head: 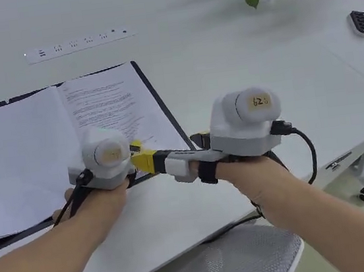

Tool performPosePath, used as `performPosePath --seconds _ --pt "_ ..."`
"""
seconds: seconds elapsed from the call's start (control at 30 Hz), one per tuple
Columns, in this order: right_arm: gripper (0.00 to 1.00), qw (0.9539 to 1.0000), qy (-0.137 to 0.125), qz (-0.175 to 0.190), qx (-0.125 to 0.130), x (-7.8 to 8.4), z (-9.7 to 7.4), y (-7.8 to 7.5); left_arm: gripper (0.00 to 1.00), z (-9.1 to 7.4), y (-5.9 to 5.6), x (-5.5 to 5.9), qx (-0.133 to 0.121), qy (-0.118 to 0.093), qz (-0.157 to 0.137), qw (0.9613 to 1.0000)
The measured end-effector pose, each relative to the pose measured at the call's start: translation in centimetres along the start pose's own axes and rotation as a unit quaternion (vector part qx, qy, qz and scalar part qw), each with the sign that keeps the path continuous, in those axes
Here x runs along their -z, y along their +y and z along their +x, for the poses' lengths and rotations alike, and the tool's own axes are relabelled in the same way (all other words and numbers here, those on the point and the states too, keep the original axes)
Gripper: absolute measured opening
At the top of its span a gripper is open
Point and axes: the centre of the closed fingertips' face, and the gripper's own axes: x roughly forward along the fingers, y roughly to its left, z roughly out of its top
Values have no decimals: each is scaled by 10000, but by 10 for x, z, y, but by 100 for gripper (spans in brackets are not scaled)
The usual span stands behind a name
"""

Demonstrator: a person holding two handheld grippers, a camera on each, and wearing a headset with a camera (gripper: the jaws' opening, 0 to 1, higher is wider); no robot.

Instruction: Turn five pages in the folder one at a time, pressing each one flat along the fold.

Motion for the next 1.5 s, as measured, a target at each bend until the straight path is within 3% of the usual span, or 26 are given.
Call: performPosePath --seconds 0.23,0.47,0.8,0.93,1.03,1.07,1.5 --pt "58 9966 51 820 -72 7 15 -4 12 1 1 0 3 -51 -2 10000" --pt "51 9928 242 1159 -186 18 27 -2 12 2 2 1 4 -62 -14 10000" --pt "49 9867 238 1583 -263 22 41 -4 13 4 4 2 -6 -88 -39 10000" --pt "47 9837 111 1780 -212 20 45 -12 13 4 4 2 -12 -91 -50 9999" --pt "44 9818 -1 1897 -88 17 47 -21 13 4 4 1 -13 -92 -42 9999" --pt "43 9791 -15 2031 53 18 47 -27 13 4 4 1 -13 -94 -41 9999" --pt "22 9736 -236 2230 426 11 52 -57 12 4 4 1 -28 -94 -39 9999"
